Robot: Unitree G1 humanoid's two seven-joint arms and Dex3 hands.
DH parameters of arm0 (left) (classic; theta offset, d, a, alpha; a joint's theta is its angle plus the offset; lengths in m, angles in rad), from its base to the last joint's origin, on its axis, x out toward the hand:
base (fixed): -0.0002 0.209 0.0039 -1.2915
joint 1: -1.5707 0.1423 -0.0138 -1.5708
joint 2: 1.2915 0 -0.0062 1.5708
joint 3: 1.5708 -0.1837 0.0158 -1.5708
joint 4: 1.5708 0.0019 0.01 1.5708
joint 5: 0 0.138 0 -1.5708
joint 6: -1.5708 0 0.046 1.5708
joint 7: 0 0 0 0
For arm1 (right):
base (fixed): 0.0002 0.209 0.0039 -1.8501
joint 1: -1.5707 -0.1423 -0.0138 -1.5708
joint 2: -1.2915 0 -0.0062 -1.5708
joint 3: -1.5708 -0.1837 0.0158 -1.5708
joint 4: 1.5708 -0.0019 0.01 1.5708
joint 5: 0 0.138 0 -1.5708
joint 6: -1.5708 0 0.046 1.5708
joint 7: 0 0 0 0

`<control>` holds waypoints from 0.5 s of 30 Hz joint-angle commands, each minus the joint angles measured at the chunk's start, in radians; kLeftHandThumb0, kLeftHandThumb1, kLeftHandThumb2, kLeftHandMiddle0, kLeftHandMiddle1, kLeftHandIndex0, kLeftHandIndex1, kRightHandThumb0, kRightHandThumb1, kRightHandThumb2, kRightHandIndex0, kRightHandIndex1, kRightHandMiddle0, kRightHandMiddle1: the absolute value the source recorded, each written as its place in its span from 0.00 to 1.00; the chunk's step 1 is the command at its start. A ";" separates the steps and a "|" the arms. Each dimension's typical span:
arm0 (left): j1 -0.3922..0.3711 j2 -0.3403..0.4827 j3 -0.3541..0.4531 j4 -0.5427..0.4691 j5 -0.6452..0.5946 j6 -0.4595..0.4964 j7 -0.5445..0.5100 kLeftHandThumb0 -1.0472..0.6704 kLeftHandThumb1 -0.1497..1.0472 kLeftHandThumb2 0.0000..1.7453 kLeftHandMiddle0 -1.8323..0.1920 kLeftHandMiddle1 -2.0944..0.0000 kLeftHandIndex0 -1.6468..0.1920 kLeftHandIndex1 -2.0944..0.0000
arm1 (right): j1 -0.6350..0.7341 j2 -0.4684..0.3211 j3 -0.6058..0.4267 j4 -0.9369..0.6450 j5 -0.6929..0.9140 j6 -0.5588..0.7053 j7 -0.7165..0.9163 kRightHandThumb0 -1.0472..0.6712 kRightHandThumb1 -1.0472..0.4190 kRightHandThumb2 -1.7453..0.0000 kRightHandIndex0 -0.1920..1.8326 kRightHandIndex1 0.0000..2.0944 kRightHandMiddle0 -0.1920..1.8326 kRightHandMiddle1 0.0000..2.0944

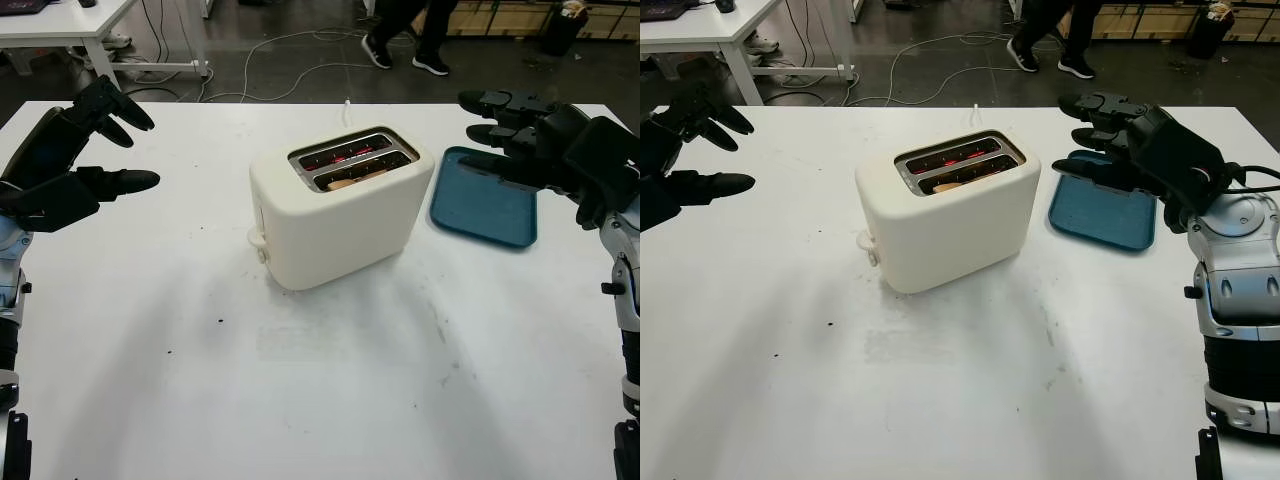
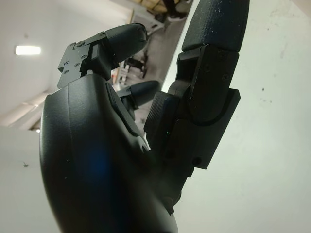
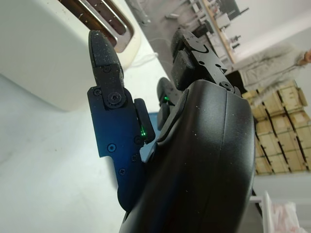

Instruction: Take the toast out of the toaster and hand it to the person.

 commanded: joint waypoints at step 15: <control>-0.001 -0.001 0.002 -0.006 -0.008 -0.005 0.001 0.00 0.89 0.13 0.91 0.21 0.90 0.26 | -0.006 -0.002 -0.002 0.004 0.005 -0.026 0.007 0.33 0.09 0.97 0.17 0.18 0.26 0.00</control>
